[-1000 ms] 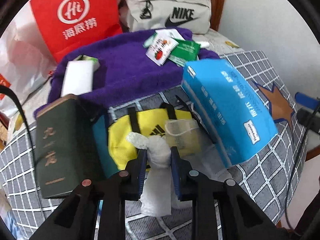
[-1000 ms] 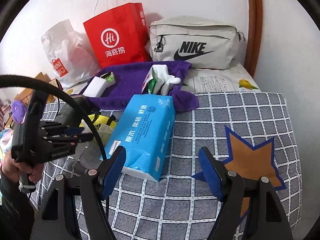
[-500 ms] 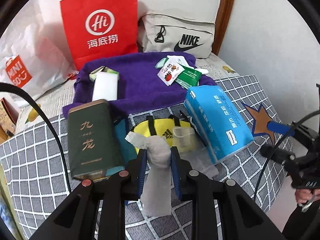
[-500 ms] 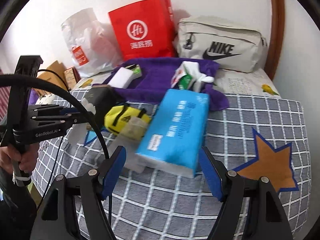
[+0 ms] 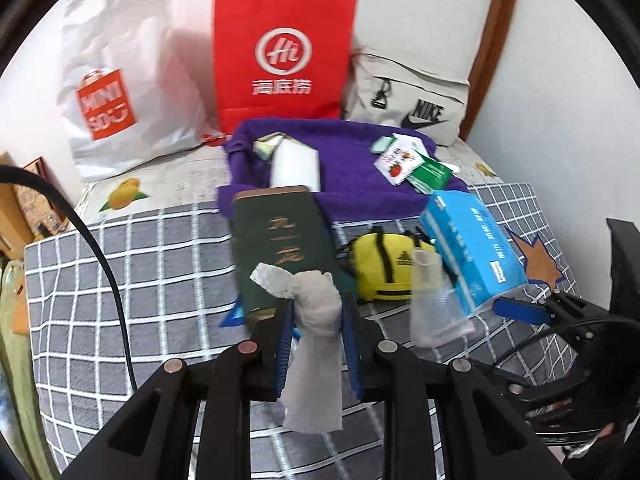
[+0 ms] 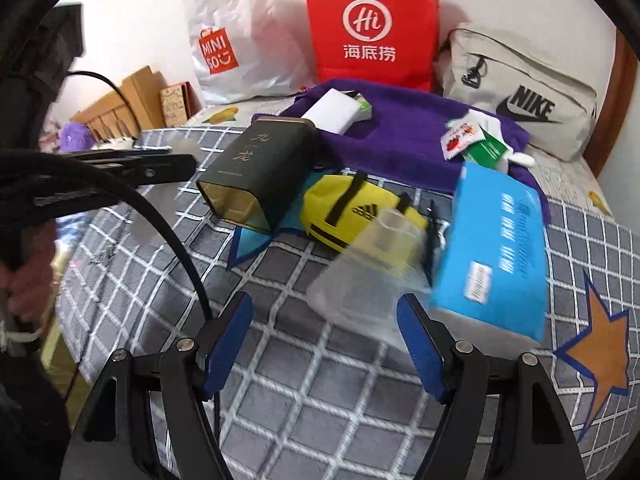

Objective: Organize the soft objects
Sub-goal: 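Grasp the clear mesh bag with the right tool while the left tool holds the wipe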

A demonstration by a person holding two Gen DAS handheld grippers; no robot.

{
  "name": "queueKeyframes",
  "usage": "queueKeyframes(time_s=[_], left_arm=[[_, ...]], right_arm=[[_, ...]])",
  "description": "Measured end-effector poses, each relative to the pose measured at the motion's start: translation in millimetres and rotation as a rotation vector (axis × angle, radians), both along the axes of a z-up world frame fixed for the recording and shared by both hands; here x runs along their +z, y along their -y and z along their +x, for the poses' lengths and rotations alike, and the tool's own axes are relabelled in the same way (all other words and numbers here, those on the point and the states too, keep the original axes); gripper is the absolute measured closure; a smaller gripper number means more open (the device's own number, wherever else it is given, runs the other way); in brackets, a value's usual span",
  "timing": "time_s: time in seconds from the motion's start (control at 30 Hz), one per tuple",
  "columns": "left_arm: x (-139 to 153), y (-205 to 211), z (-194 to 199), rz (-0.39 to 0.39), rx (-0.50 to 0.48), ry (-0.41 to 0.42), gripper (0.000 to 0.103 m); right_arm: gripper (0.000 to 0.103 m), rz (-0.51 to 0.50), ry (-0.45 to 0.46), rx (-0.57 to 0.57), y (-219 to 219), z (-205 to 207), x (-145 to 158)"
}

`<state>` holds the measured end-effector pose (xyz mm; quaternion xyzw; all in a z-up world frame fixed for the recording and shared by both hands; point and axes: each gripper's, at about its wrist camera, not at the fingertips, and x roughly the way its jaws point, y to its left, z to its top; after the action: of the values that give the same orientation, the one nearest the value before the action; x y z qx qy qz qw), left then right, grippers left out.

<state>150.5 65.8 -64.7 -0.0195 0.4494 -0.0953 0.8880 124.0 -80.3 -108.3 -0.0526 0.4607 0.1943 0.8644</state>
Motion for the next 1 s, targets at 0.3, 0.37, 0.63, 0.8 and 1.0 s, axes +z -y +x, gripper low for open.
queueKeyframes(time_s=[0.3, 0.37, 0.63, 0.8, 1.0], left_arm=[[-4, -43, -16, -0.042, 0.034, 0.021, 0.081], [-5, -48, -19, -0.053, 0.033, 0.026, 0.081], [-7, -55, -22, -0.088, 0.015, 0.035, 0.081], [-11, -55, -18, -0.106, 0.013, 0.027, 0.081], [-17, -54, -13, -0.111, 0.013, 0.006, 0.081]], right_arm=[[0.031, -0.278, 0.031, -0.061, -42, 18, -42], [0.041, -0.316, 0.034, -0.076, -42, 21, -50], [0.094, -0.285, 0.023, -0.090, -32, 27, -50], [0.095, -0.171, 0.009, -0.054, -23, 15, -20], [0.095, 0.015, -0.013, 0.004, -7, -4, 19]])
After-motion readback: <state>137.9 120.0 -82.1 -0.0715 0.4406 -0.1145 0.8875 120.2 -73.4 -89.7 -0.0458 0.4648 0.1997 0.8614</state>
